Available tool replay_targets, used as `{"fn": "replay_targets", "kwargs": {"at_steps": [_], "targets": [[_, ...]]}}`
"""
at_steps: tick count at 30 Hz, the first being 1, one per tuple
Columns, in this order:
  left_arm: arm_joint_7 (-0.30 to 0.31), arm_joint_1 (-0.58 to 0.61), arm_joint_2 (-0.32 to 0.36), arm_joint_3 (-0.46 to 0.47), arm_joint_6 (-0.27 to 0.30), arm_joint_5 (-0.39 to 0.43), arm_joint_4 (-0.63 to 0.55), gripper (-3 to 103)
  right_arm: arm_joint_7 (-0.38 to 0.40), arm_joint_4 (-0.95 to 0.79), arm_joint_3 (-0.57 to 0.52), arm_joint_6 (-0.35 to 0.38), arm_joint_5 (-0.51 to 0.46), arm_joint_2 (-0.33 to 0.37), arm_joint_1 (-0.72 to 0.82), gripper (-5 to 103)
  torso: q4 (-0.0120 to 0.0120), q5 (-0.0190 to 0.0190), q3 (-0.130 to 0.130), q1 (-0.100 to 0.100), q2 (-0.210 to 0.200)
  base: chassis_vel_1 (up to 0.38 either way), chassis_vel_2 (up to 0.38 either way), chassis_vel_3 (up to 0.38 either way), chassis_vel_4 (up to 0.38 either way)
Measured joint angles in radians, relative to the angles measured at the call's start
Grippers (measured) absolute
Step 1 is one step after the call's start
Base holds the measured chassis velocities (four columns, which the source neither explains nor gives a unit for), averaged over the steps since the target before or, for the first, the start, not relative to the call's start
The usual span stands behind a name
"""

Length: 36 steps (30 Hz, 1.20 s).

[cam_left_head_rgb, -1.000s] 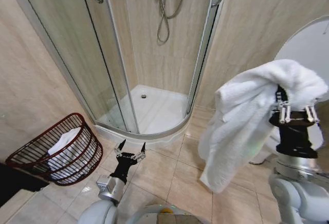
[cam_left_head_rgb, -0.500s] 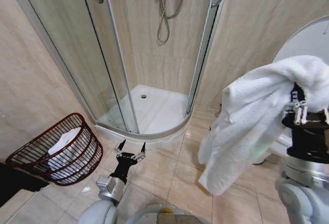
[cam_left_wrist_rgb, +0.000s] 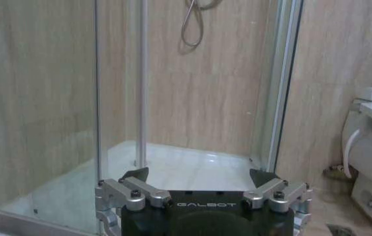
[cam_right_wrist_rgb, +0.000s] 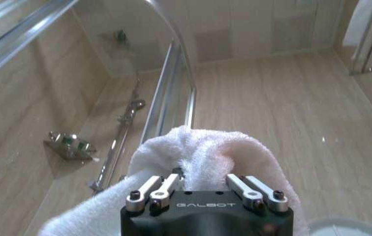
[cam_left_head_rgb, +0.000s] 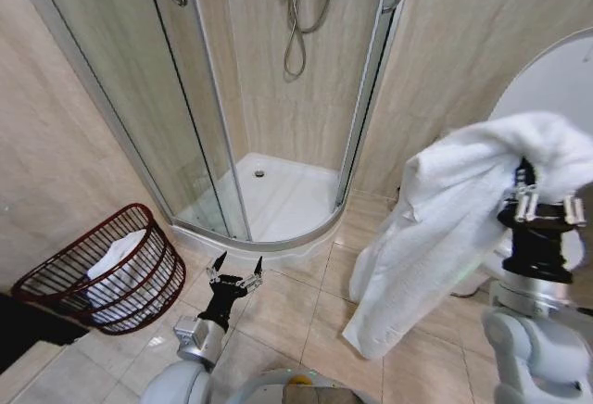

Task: Discard the used towel into the hamper.

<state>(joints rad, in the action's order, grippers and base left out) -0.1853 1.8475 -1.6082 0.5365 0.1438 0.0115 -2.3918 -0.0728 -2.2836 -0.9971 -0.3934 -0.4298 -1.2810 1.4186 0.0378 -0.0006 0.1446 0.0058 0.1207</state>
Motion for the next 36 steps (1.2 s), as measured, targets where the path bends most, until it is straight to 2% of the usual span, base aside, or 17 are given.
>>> {"fn": "replay_targets", "kwargs": {"at_steps": [5,11,26,36], "targets": [[0.0,0.0,0.0,0.0,0.0,0.0,0.0,100,-0.008,-0.064,0.001,0.017,0.001,-0.033,0.037,21,-0.0003,0.0005,0.0,0.0,0.0,0.0,0.0,0.0,0.0],[0.0,0.0,0.0,0.0,0.0,0.0,0.0,100,-0.008,-0.152,-0.06,0.048,-0.052,-0.045,0.074,21,-0.0003,0.0004,0.0,0.0,0.0,0.0,0.0,0.0,0.0],[0.0,0.0,0.0,0.0,0.0,0.0,0.0,100,-0.063,-0.195,-0.056,0.027,-0.053,-0.099,0.113,21,-0.0001,0.0005,0.001,0.0,0.001,-0.048,0.041,0.058,-0.043],[0.0,0.0,0.0,0.0,0.0,0.0,0.0,100,-0.071,-0.176,-0.05,0.021,-0.051,-0.085,0.093,21,0.0,0.0004,0.028,0.008,0.037,0.0,0.0,0.0,0.0]]}}
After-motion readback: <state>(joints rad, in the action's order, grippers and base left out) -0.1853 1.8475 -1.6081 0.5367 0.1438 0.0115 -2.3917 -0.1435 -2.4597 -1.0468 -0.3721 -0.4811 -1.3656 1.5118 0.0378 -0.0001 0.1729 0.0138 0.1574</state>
